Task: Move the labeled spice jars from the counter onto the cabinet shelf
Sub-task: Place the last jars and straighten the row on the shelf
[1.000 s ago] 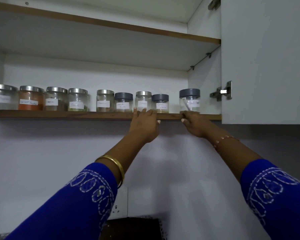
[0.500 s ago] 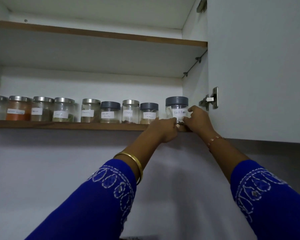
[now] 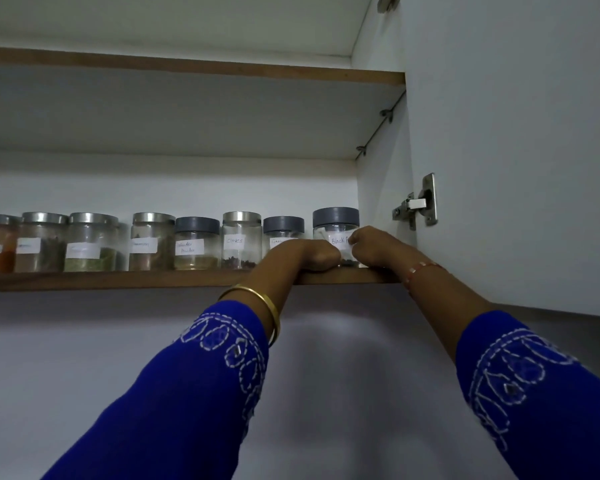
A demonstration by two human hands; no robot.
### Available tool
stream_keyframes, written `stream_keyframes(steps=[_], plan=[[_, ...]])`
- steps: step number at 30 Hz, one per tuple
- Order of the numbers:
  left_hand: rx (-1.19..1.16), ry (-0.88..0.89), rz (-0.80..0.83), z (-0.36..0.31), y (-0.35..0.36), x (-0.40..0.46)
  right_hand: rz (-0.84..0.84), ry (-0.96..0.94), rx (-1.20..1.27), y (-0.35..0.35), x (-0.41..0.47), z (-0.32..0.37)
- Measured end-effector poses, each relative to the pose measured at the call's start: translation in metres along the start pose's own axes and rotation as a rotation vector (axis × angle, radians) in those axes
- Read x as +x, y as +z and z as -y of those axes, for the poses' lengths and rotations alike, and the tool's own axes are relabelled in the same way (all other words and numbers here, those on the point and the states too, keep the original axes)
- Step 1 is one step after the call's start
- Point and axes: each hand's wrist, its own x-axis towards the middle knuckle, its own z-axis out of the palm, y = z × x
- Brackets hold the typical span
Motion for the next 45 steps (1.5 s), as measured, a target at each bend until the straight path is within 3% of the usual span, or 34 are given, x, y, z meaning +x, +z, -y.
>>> stream_keyframes(steps=[9,14,20,27,34,39,45], plan=[[0.130,-0.082,0.070,0.015,0.001,0.042,0.228,-0.017,-0.215,0.015,0.034,0.004],[-0.017,-0.170,0.050,0.014,-0.002,0.042,0.261,-0.035,-0.231,0.028,0.049,0.003],[0.008,-0.168,-0.051,0.017,-0.003,0.047,0.260,-0.025,-0.254,0.036,0.063,-0.004],[0.059,-0.205,-0.129,0.015,0.003,0.023,0.104,-0.036,-0.142,0.027,0.043,-0.001],[-0.120,-0.124,-0.464,0.016,0.004,-0.024,-0.225,-0.081,-0.066,0.020,0.009,-0.004],[0.119,0.039,-0.649,0.035,0.024,-0.068,-0.299,-0.134,-0.108,0.021,-0.043,-0.007],[0.268,0.092,-0.643,0.057,0.047,-0.115,-0.314,-0.193,-0.349,0.035,-0.089,-0.016]])
